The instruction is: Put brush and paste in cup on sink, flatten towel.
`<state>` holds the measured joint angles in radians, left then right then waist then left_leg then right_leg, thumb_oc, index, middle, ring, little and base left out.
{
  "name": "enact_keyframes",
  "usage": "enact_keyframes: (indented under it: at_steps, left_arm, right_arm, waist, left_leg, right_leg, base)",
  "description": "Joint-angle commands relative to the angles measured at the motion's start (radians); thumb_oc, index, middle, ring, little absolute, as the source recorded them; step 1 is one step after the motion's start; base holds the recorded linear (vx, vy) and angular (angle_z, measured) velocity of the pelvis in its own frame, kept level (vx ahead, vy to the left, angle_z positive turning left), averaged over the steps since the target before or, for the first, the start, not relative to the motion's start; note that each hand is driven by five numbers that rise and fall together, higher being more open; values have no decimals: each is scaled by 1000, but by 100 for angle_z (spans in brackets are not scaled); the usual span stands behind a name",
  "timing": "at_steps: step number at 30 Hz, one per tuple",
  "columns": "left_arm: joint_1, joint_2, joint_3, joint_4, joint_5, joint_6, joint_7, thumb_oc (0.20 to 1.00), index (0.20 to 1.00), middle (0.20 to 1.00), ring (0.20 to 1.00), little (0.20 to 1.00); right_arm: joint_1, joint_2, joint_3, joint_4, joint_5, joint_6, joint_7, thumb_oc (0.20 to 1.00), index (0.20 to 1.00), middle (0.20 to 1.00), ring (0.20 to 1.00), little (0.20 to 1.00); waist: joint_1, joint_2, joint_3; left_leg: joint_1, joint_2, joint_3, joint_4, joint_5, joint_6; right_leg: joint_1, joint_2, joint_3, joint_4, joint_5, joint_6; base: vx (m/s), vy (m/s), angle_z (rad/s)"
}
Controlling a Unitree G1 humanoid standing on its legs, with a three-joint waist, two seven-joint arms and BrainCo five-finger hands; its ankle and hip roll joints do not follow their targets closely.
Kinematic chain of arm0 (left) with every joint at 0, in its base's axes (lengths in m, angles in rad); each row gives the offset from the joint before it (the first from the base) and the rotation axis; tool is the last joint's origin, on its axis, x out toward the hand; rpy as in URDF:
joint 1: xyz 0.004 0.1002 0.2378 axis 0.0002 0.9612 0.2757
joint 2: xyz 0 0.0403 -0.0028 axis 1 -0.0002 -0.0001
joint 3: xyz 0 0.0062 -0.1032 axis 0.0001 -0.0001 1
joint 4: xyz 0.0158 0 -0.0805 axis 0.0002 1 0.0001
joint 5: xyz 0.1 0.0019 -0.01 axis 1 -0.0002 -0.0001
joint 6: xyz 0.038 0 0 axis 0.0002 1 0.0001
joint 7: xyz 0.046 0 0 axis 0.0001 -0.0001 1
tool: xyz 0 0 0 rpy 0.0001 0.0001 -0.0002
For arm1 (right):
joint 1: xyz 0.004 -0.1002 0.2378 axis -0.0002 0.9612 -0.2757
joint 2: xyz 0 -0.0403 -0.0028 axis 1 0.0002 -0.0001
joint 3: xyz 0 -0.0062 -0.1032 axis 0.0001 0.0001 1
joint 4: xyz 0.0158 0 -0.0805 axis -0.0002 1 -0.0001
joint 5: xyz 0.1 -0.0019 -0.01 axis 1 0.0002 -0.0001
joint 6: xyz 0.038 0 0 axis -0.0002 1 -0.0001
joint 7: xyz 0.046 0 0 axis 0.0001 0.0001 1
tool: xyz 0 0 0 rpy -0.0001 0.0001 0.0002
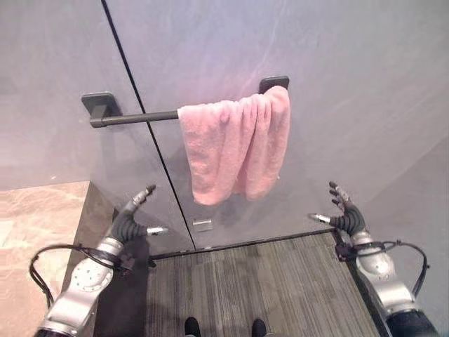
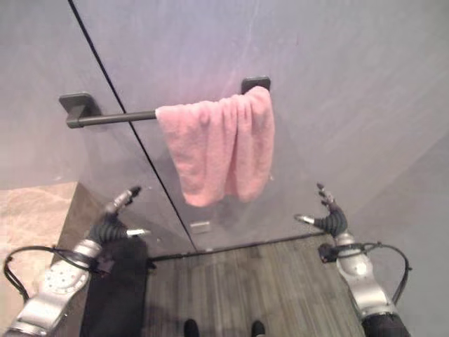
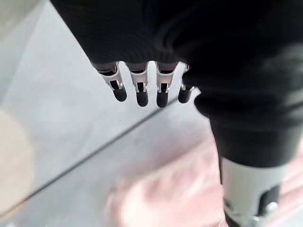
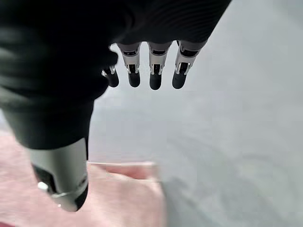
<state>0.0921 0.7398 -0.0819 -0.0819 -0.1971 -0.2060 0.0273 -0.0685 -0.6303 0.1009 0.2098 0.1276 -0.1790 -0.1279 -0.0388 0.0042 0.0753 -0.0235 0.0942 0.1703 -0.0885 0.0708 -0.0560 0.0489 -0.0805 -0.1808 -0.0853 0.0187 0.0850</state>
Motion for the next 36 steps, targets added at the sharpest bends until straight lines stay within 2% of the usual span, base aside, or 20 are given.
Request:
enact_keyframes:
  at_steps: [1, 4, 10, 13, 22, 30, 32, 33, 36]
  left_arm:
    - [-135, 56, 28, -44, -112, -58, 33, 1000, 1000, 1000, 1000, 1000]
    - [-216, 63, -3, -43, -167, -62, 49, 1000, 1000, 1000, 1000, 1000]
    - [-371, 64, -70, -43, -174, -74, 89, 1000, 1000, 1000, 1000, 1000]
    - [-488, 11, -134, -6, -170, -75, 128, 1000, 1000, 1000, 1000, 1000]
    - [-607, -84, -204, 57, -177, -66, 174, 1000, 1000, 1000, 1000, 1000]
    - [-571, -95, -169, 15, -142, -56, 178, 1000, 1000, 1000, 1000, 1000]
    - [-550, -98, -159, 0, -139, -51, 172, 1000, 1000, 1000, 1000, 1000]
    - [-538, -101, -157, -7, -141, -49, 162, 1000, 1000, 1000, 1000, 1000]
    - [-525, -102, -158, -13, -143, -46, 153, 1000, 1000, 1000, 1000, 1000]
  right_arm:
    - [-186, -46, 37, -26, 60, -21, -14, 1000, 1000, 1000, 1000, 1000]
    - [-280, -61, 90, -16, 61, -5, -21, 1000, 1000, 1000, 1000, 1000]
    - [-411, -68, 145, -6, 51, 15, -49, 1000, 1000, 1000, 1000, 1000]
    - [-481, -37, 163, 4, 62, 29, -83, 1000, 1000, 1000, 1000, 1000]
    - [-540, 16, 183, -18, 59, 41, -119, 1000, 1000, 1000, 1000, 1000]
    - [-506, 41, 149, -64, 51, 31, -129, 1000, 1000, 1000, 1000, 1000]
    - [-491, 49, 140, -69, 50, 31, -129, 865, 865, 865, 865, 865]
    - [-483, 54, 137, -67, 59, 29, -125, 843, 843, 843, 843, 843]
    - [-473, 59, 133, -70, 67, 29, -124, 846, 846, 846, 846, 846]
  waist:
    - [24, -28, 3]
    - [28, -27, 14]
    - [27, -20, 39]
    - [16, -10, 49]
    - [1, -13, 54]
    - [-1, -14, 47]
    - [0, -15, 41]
    - [1, -15, 37]
    - [2, -16, 34]
  left_leg:
    - [-20, 18, -26, 1, 20, -41]
    - [-43, 15, -29, 1, 26, -45]
    - [-112, 12, -38, 1, 44, -57]
    - [-144, 11, -32, 1, 46, -58]
    - [-153, 12, -10, 1, 41, -52]
    - [-128, 17, -2, 1, 31, -49]
    - [-116, 19, -2, 1, 27, -50]
    - [-108, 22, -1, 1, 26, -51]
    - [-101, 24, -2, 1, 25, -53]
  right_leg:
    - [-32, -48, 6, 40, 34, 67]
    - [-47, -52, 6, 38, 43, 69]
    - [-100, -63, 1, 20, 73, 75]
    - [-134, -73, 16, 0, 97, 81]
    - [-163, -81, 51, -2, 105, 84]
    - [-147, -79, 61, -2, 95, 86]
    - [-135, -76, 60, -2, 89, 85]
    - [-124, -75, 59, -2, 83, 85]
    - [-115, -74, 56, -2, 79, 84]
  base:
    - [-37, 25, 20]
    - [-42, 14, 5]
    - [-83, 22, 9]
    - [-55, 49, 0]
    - [20, 27, -9]
    - [40, 0, -2]
    - [53, -16, -3]
    - [66, -26, -5]
    - [10, -5, -1]
